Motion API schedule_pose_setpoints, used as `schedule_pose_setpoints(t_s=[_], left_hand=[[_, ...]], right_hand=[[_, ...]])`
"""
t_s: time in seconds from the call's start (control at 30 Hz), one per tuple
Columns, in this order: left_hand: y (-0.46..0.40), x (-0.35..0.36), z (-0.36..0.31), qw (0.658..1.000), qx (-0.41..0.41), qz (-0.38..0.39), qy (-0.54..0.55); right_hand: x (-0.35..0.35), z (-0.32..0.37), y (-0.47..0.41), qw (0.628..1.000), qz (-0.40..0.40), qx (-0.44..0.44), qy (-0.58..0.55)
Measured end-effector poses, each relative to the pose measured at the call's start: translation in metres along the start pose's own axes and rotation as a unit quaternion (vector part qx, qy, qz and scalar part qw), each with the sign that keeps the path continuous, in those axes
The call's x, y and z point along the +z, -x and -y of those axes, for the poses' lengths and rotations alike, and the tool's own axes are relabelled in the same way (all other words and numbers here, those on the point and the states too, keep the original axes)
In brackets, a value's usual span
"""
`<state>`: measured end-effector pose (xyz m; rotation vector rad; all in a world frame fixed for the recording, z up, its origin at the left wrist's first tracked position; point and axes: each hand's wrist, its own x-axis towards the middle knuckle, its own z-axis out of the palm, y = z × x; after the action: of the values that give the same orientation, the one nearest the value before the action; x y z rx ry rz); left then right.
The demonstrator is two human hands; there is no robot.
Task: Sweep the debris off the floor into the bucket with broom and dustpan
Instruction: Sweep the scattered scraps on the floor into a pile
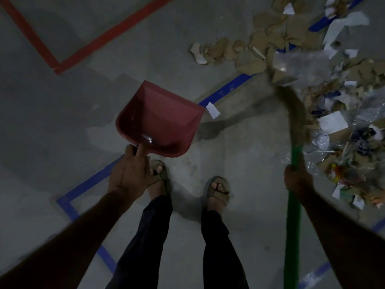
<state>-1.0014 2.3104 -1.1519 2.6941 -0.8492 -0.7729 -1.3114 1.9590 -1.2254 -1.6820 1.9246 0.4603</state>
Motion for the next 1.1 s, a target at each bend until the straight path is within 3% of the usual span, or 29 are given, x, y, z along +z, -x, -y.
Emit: schedule_pose_setpoints(t_s=[0.13,0.37,0.47,0.57,0.87,1.1], left_hand=[[-0.008,-0.022,0.019,1.0,-0.012,-0.017,0.0],[-0.012,-0.066,0.046,1.0,-0.022,-0.001,-0.006],[-0.014,-0.078,0.047,1.0,0.0,0.003,-0.014],[-0.025,-0.081,0.042,1.0,0.025,0.008,-0.016],[-0.08,-0.064,0.013,0.998,0.051,0.011,-0.024],[-0.118,-0.069,-0.022,0.998,0.026,0.019,-0.046]], right_hand=[[-0.031,0.011,0.071,0.997,-0.035,-0.067,-0.023],[0.021,0.031,0.164,0.968,0.095,-0.222,0.066],[0.062,0.041,0.176,0.952,0.167,-0.187,0.174],[0.076,0.057,0.167,0.954,0.21,-0.116,0.179],[0.038,0.049,0.047,0.993,0.089,0.061,0.046],[-0.017,0.041,0.056,0.995,-0.012,0.006,-0.099]])
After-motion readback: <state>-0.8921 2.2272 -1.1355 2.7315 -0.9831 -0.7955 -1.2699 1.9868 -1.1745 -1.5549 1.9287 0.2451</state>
